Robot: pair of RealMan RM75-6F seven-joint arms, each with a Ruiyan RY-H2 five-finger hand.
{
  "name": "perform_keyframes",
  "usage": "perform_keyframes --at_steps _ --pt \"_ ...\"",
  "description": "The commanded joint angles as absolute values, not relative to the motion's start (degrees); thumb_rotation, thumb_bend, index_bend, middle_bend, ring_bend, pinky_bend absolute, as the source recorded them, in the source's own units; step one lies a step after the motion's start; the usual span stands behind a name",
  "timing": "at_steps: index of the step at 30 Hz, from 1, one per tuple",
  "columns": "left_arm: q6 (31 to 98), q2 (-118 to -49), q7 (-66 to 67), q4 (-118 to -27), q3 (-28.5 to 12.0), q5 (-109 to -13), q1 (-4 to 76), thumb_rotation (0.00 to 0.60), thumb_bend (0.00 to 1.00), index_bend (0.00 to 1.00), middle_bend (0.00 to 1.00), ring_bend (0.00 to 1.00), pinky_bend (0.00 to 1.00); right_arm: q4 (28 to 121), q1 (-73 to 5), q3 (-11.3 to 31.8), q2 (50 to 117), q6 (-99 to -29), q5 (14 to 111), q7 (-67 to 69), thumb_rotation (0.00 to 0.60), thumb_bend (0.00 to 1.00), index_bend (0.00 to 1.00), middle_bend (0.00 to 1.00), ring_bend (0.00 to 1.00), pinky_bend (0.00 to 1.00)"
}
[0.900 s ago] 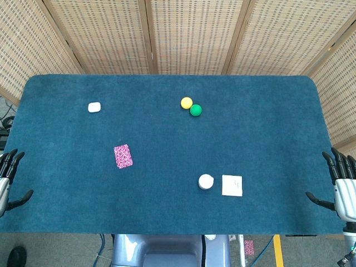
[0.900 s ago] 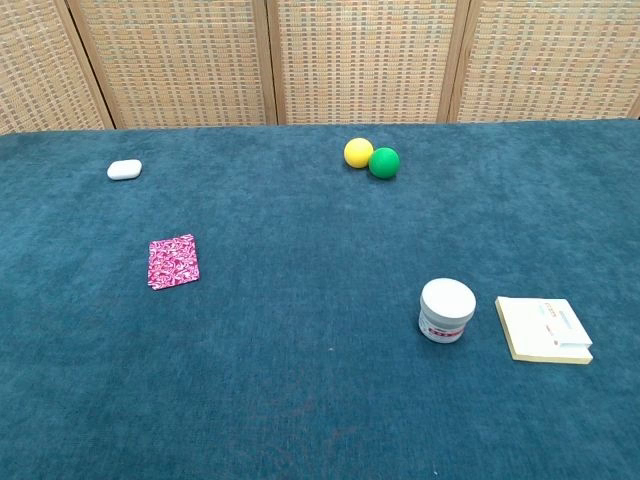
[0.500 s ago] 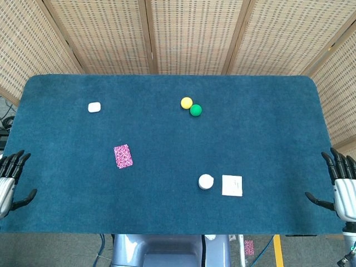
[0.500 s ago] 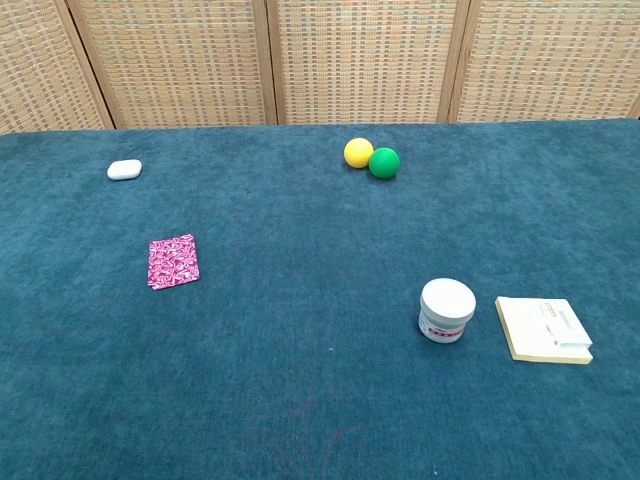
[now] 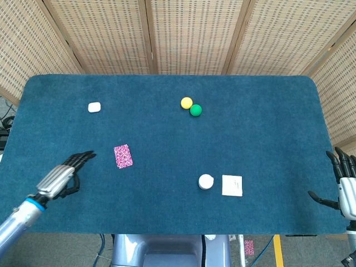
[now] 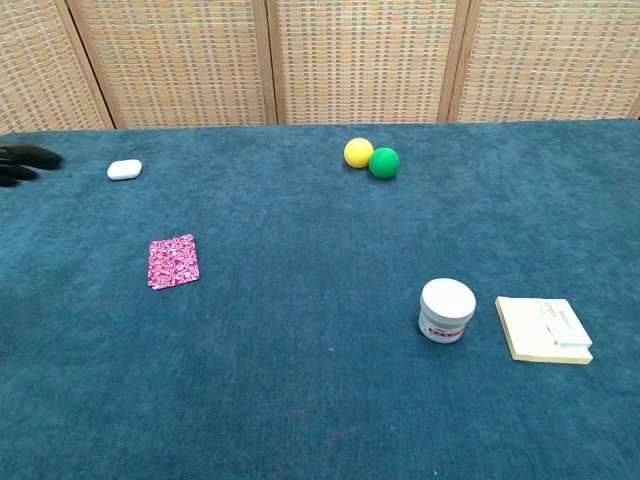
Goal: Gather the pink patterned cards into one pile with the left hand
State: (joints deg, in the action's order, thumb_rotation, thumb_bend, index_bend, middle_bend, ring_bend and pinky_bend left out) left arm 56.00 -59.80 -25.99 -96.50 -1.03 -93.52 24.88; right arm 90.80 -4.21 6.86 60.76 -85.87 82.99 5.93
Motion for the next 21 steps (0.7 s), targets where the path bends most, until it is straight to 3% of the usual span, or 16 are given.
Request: perform_keyframes --at_steps 1,9,21 --pt "47.7 -64.4 -32.8 -92.4 -2.1 -93.8 31.9 0.600 1.00 0.00 0.00 0.00 0.00 90.5 -4.2 7.0 60.5 -85.6 82.6 7.0 0.600 0.00 0.00 0.00 0.00 0.00" --pt "39.6 -72.1 -31.7 -87.1 -2.5 -88.6 36.6 0.600 1.00 0.00 0.00 0.00 0.00 89.5 -4.7 7.1 60.3 -84.0 82.1 8.9 0.600 0.00 0.00 0.00 0.00 0.00" --pt "35.3 -76.9 -29.1 -83.6 -2.6 -82.9 39.0 0.600 1.00 0.00 0.00 0.00 0.00 89.3 -4.8 7.1 60.2 -83.5 81.7 9.4 0.600 0.00 0.00 0.00 0.00 0.00"
